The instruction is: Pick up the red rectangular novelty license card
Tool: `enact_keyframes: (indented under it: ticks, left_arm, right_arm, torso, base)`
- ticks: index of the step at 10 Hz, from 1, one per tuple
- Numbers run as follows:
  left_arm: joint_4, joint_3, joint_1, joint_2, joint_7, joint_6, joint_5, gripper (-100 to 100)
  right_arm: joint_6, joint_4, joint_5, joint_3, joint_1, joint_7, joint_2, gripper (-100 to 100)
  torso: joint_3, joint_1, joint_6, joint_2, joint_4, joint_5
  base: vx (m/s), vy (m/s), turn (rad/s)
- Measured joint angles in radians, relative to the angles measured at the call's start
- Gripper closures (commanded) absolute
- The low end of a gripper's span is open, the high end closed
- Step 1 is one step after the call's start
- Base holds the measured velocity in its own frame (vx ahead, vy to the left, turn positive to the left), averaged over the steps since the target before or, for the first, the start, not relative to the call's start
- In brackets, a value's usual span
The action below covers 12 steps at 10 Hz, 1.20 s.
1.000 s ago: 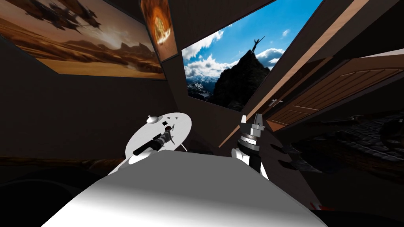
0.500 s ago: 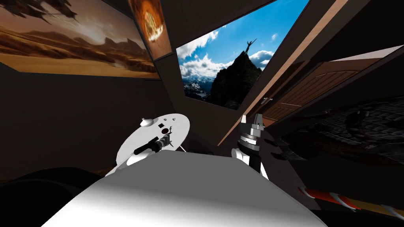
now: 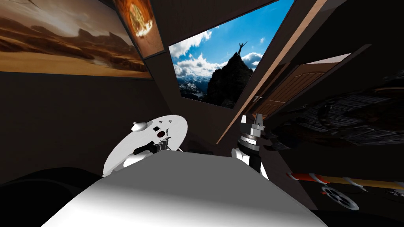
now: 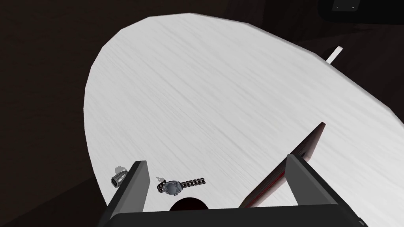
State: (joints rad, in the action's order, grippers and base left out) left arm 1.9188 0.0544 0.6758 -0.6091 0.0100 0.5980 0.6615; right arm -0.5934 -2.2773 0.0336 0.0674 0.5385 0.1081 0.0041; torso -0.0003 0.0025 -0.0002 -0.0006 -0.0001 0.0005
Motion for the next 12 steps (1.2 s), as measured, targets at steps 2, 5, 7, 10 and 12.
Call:
enact_keyframes:
  ticks: [2, 5, 7, 10, 12]
  left_arm:
    - [-0.017, -0.005, -0.002, -0.018, 0.013, 0.052, 0.013, -100]
    - [-0.06, -0.014, 0.007, -0.07, 0.05, 0.132, 0.061, -100]
    - [-0.084, -0.023, 0.011, -0.097, 0.073, 0.182, 0.082, -100]
    - [-0.122, -0.039, 0.004, -0.131, 0.103, 0.255, 0.103, -100]
    - [-0.142, -0.046, 0.009, -0.161, 0.125, 0.3, 0.122, -100]
  right_arm:
    - [0.0, 0.0, 0.0, 0.0, 0.0, 0.0, 0.0, 0]
    - [0.0, 0.0, 0.0, 0.0, 0.0, 0.0, 0.0, 0]
    - [0.0, 0.0, 0.0, 0.0, 0.0, 0.0, 0.0, 0]
    - [0.0, 0.0, 0.0, 0.0, 0.0, 0.0, 0.0, 0]
    - [0.0, 0.0, 0.0, 0.0, 0.0, 0.0, 0.0, 0]
  torso:
    - [0.0, -0.001, 0.0, 0.0, 0.0, 0.0]
    - [0.0, 0.0, 0.0, -0.001, 0.0, 0.0]
    - [0.0, 0.0, -0.001, 0.0, 0.0, 0.0]
    - [0.0, 0.0, -0.001, -0.001, 0.0, 0.0]
    - [0.0, 0.0, 0.0, -0.001, 0.0, 0.0]
  base:
    - [0.009, 0.037, -0.24]
    - [0.006, 0.044, -0.215]
    - [0.002, 0.032, -0.118]
    - [0.001, 0.037, -0.168]
    - [0.005, 0.047, -0.231]
